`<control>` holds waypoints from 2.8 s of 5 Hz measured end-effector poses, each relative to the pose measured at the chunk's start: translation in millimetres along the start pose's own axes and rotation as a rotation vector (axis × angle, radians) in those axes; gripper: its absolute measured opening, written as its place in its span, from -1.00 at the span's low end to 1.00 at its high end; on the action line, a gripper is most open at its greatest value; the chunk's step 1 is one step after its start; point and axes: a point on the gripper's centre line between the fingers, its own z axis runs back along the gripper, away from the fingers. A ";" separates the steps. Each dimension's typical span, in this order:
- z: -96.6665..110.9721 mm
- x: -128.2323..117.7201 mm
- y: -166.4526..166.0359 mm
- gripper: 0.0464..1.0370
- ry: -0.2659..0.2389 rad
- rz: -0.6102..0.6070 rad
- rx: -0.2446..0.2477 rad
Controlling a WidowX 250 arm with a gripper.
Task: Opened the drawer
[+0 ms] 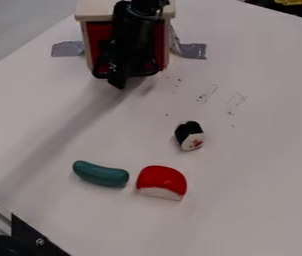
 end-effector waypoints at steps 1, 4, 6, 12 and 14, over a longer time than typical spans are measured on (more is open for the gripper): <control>-0.7 -3.1 -0.8 0.29 0.023 0.004 0.001; -5.8 -2.3 29.8 -0.40 0.058 0.001 -0.030; -10.9 -2.4 56.4 -0.44 0.079 -0.013 0.001; -11.3 -10.6 98.0 -0.46 0.138 -0.053 0.024; -12.1 -10.9 105.0 -0.46 0.143 -0.067 0.034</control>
